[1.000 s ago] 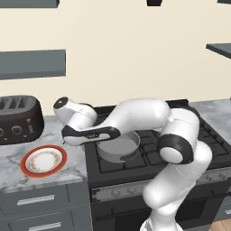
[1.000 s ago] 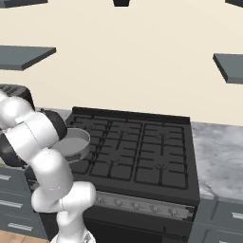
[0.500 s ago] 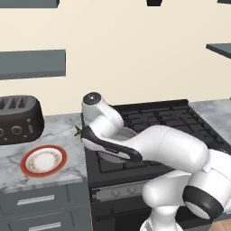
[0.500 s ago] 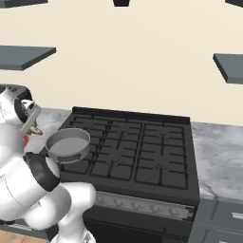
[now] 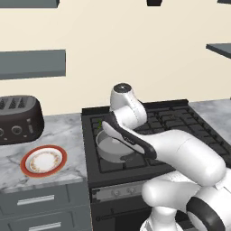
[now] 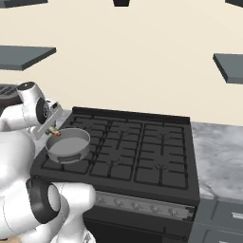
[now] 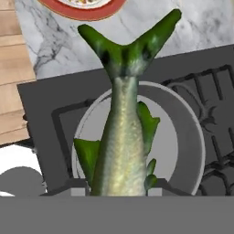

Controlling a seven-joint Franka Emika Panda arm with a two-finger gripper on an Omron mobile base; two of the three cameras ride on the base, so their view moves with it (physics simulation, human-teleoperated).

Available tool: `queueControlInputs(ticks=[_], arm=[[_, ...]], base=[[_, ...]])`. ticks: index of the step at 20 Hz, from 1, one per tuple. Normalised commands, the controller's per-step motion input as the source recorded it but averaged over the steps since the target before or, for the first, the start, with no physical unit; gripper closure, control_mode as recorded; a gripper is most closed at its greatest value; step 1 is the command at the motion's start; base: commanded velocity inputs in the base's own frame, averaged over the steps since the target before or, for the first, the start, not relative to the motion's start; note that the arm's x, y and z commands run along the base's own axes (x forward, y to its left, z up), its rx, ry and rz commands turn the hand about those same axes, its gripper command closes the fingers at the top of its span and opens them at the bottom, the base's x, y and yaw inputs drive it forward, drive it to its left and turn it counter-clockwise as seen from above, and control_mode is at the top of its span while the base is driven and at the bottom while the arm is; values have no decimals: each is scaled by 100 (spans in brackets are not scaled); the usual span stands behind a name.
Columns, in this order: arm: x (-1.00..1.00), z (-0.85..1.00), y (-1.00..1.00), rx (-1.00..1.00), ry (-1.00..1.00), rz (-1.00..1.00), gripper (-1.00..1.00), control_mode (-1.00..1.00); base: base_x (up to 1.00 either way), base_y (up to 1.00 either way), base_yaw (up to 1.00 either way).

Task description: Retrieve the frozen meat and place it in the pot on a burner. Then turn the burner on.

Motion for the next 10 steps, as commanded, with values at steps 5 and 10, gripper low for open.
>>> queueControlInputs(ticks=[5, 10], arm=[[37, -9, -19, -7, 42, -18, 100, -100], [13, -34, 0, -9, 25, -4, 100, -100]], base=[[0, 0, 0], [0, 0, 0]])
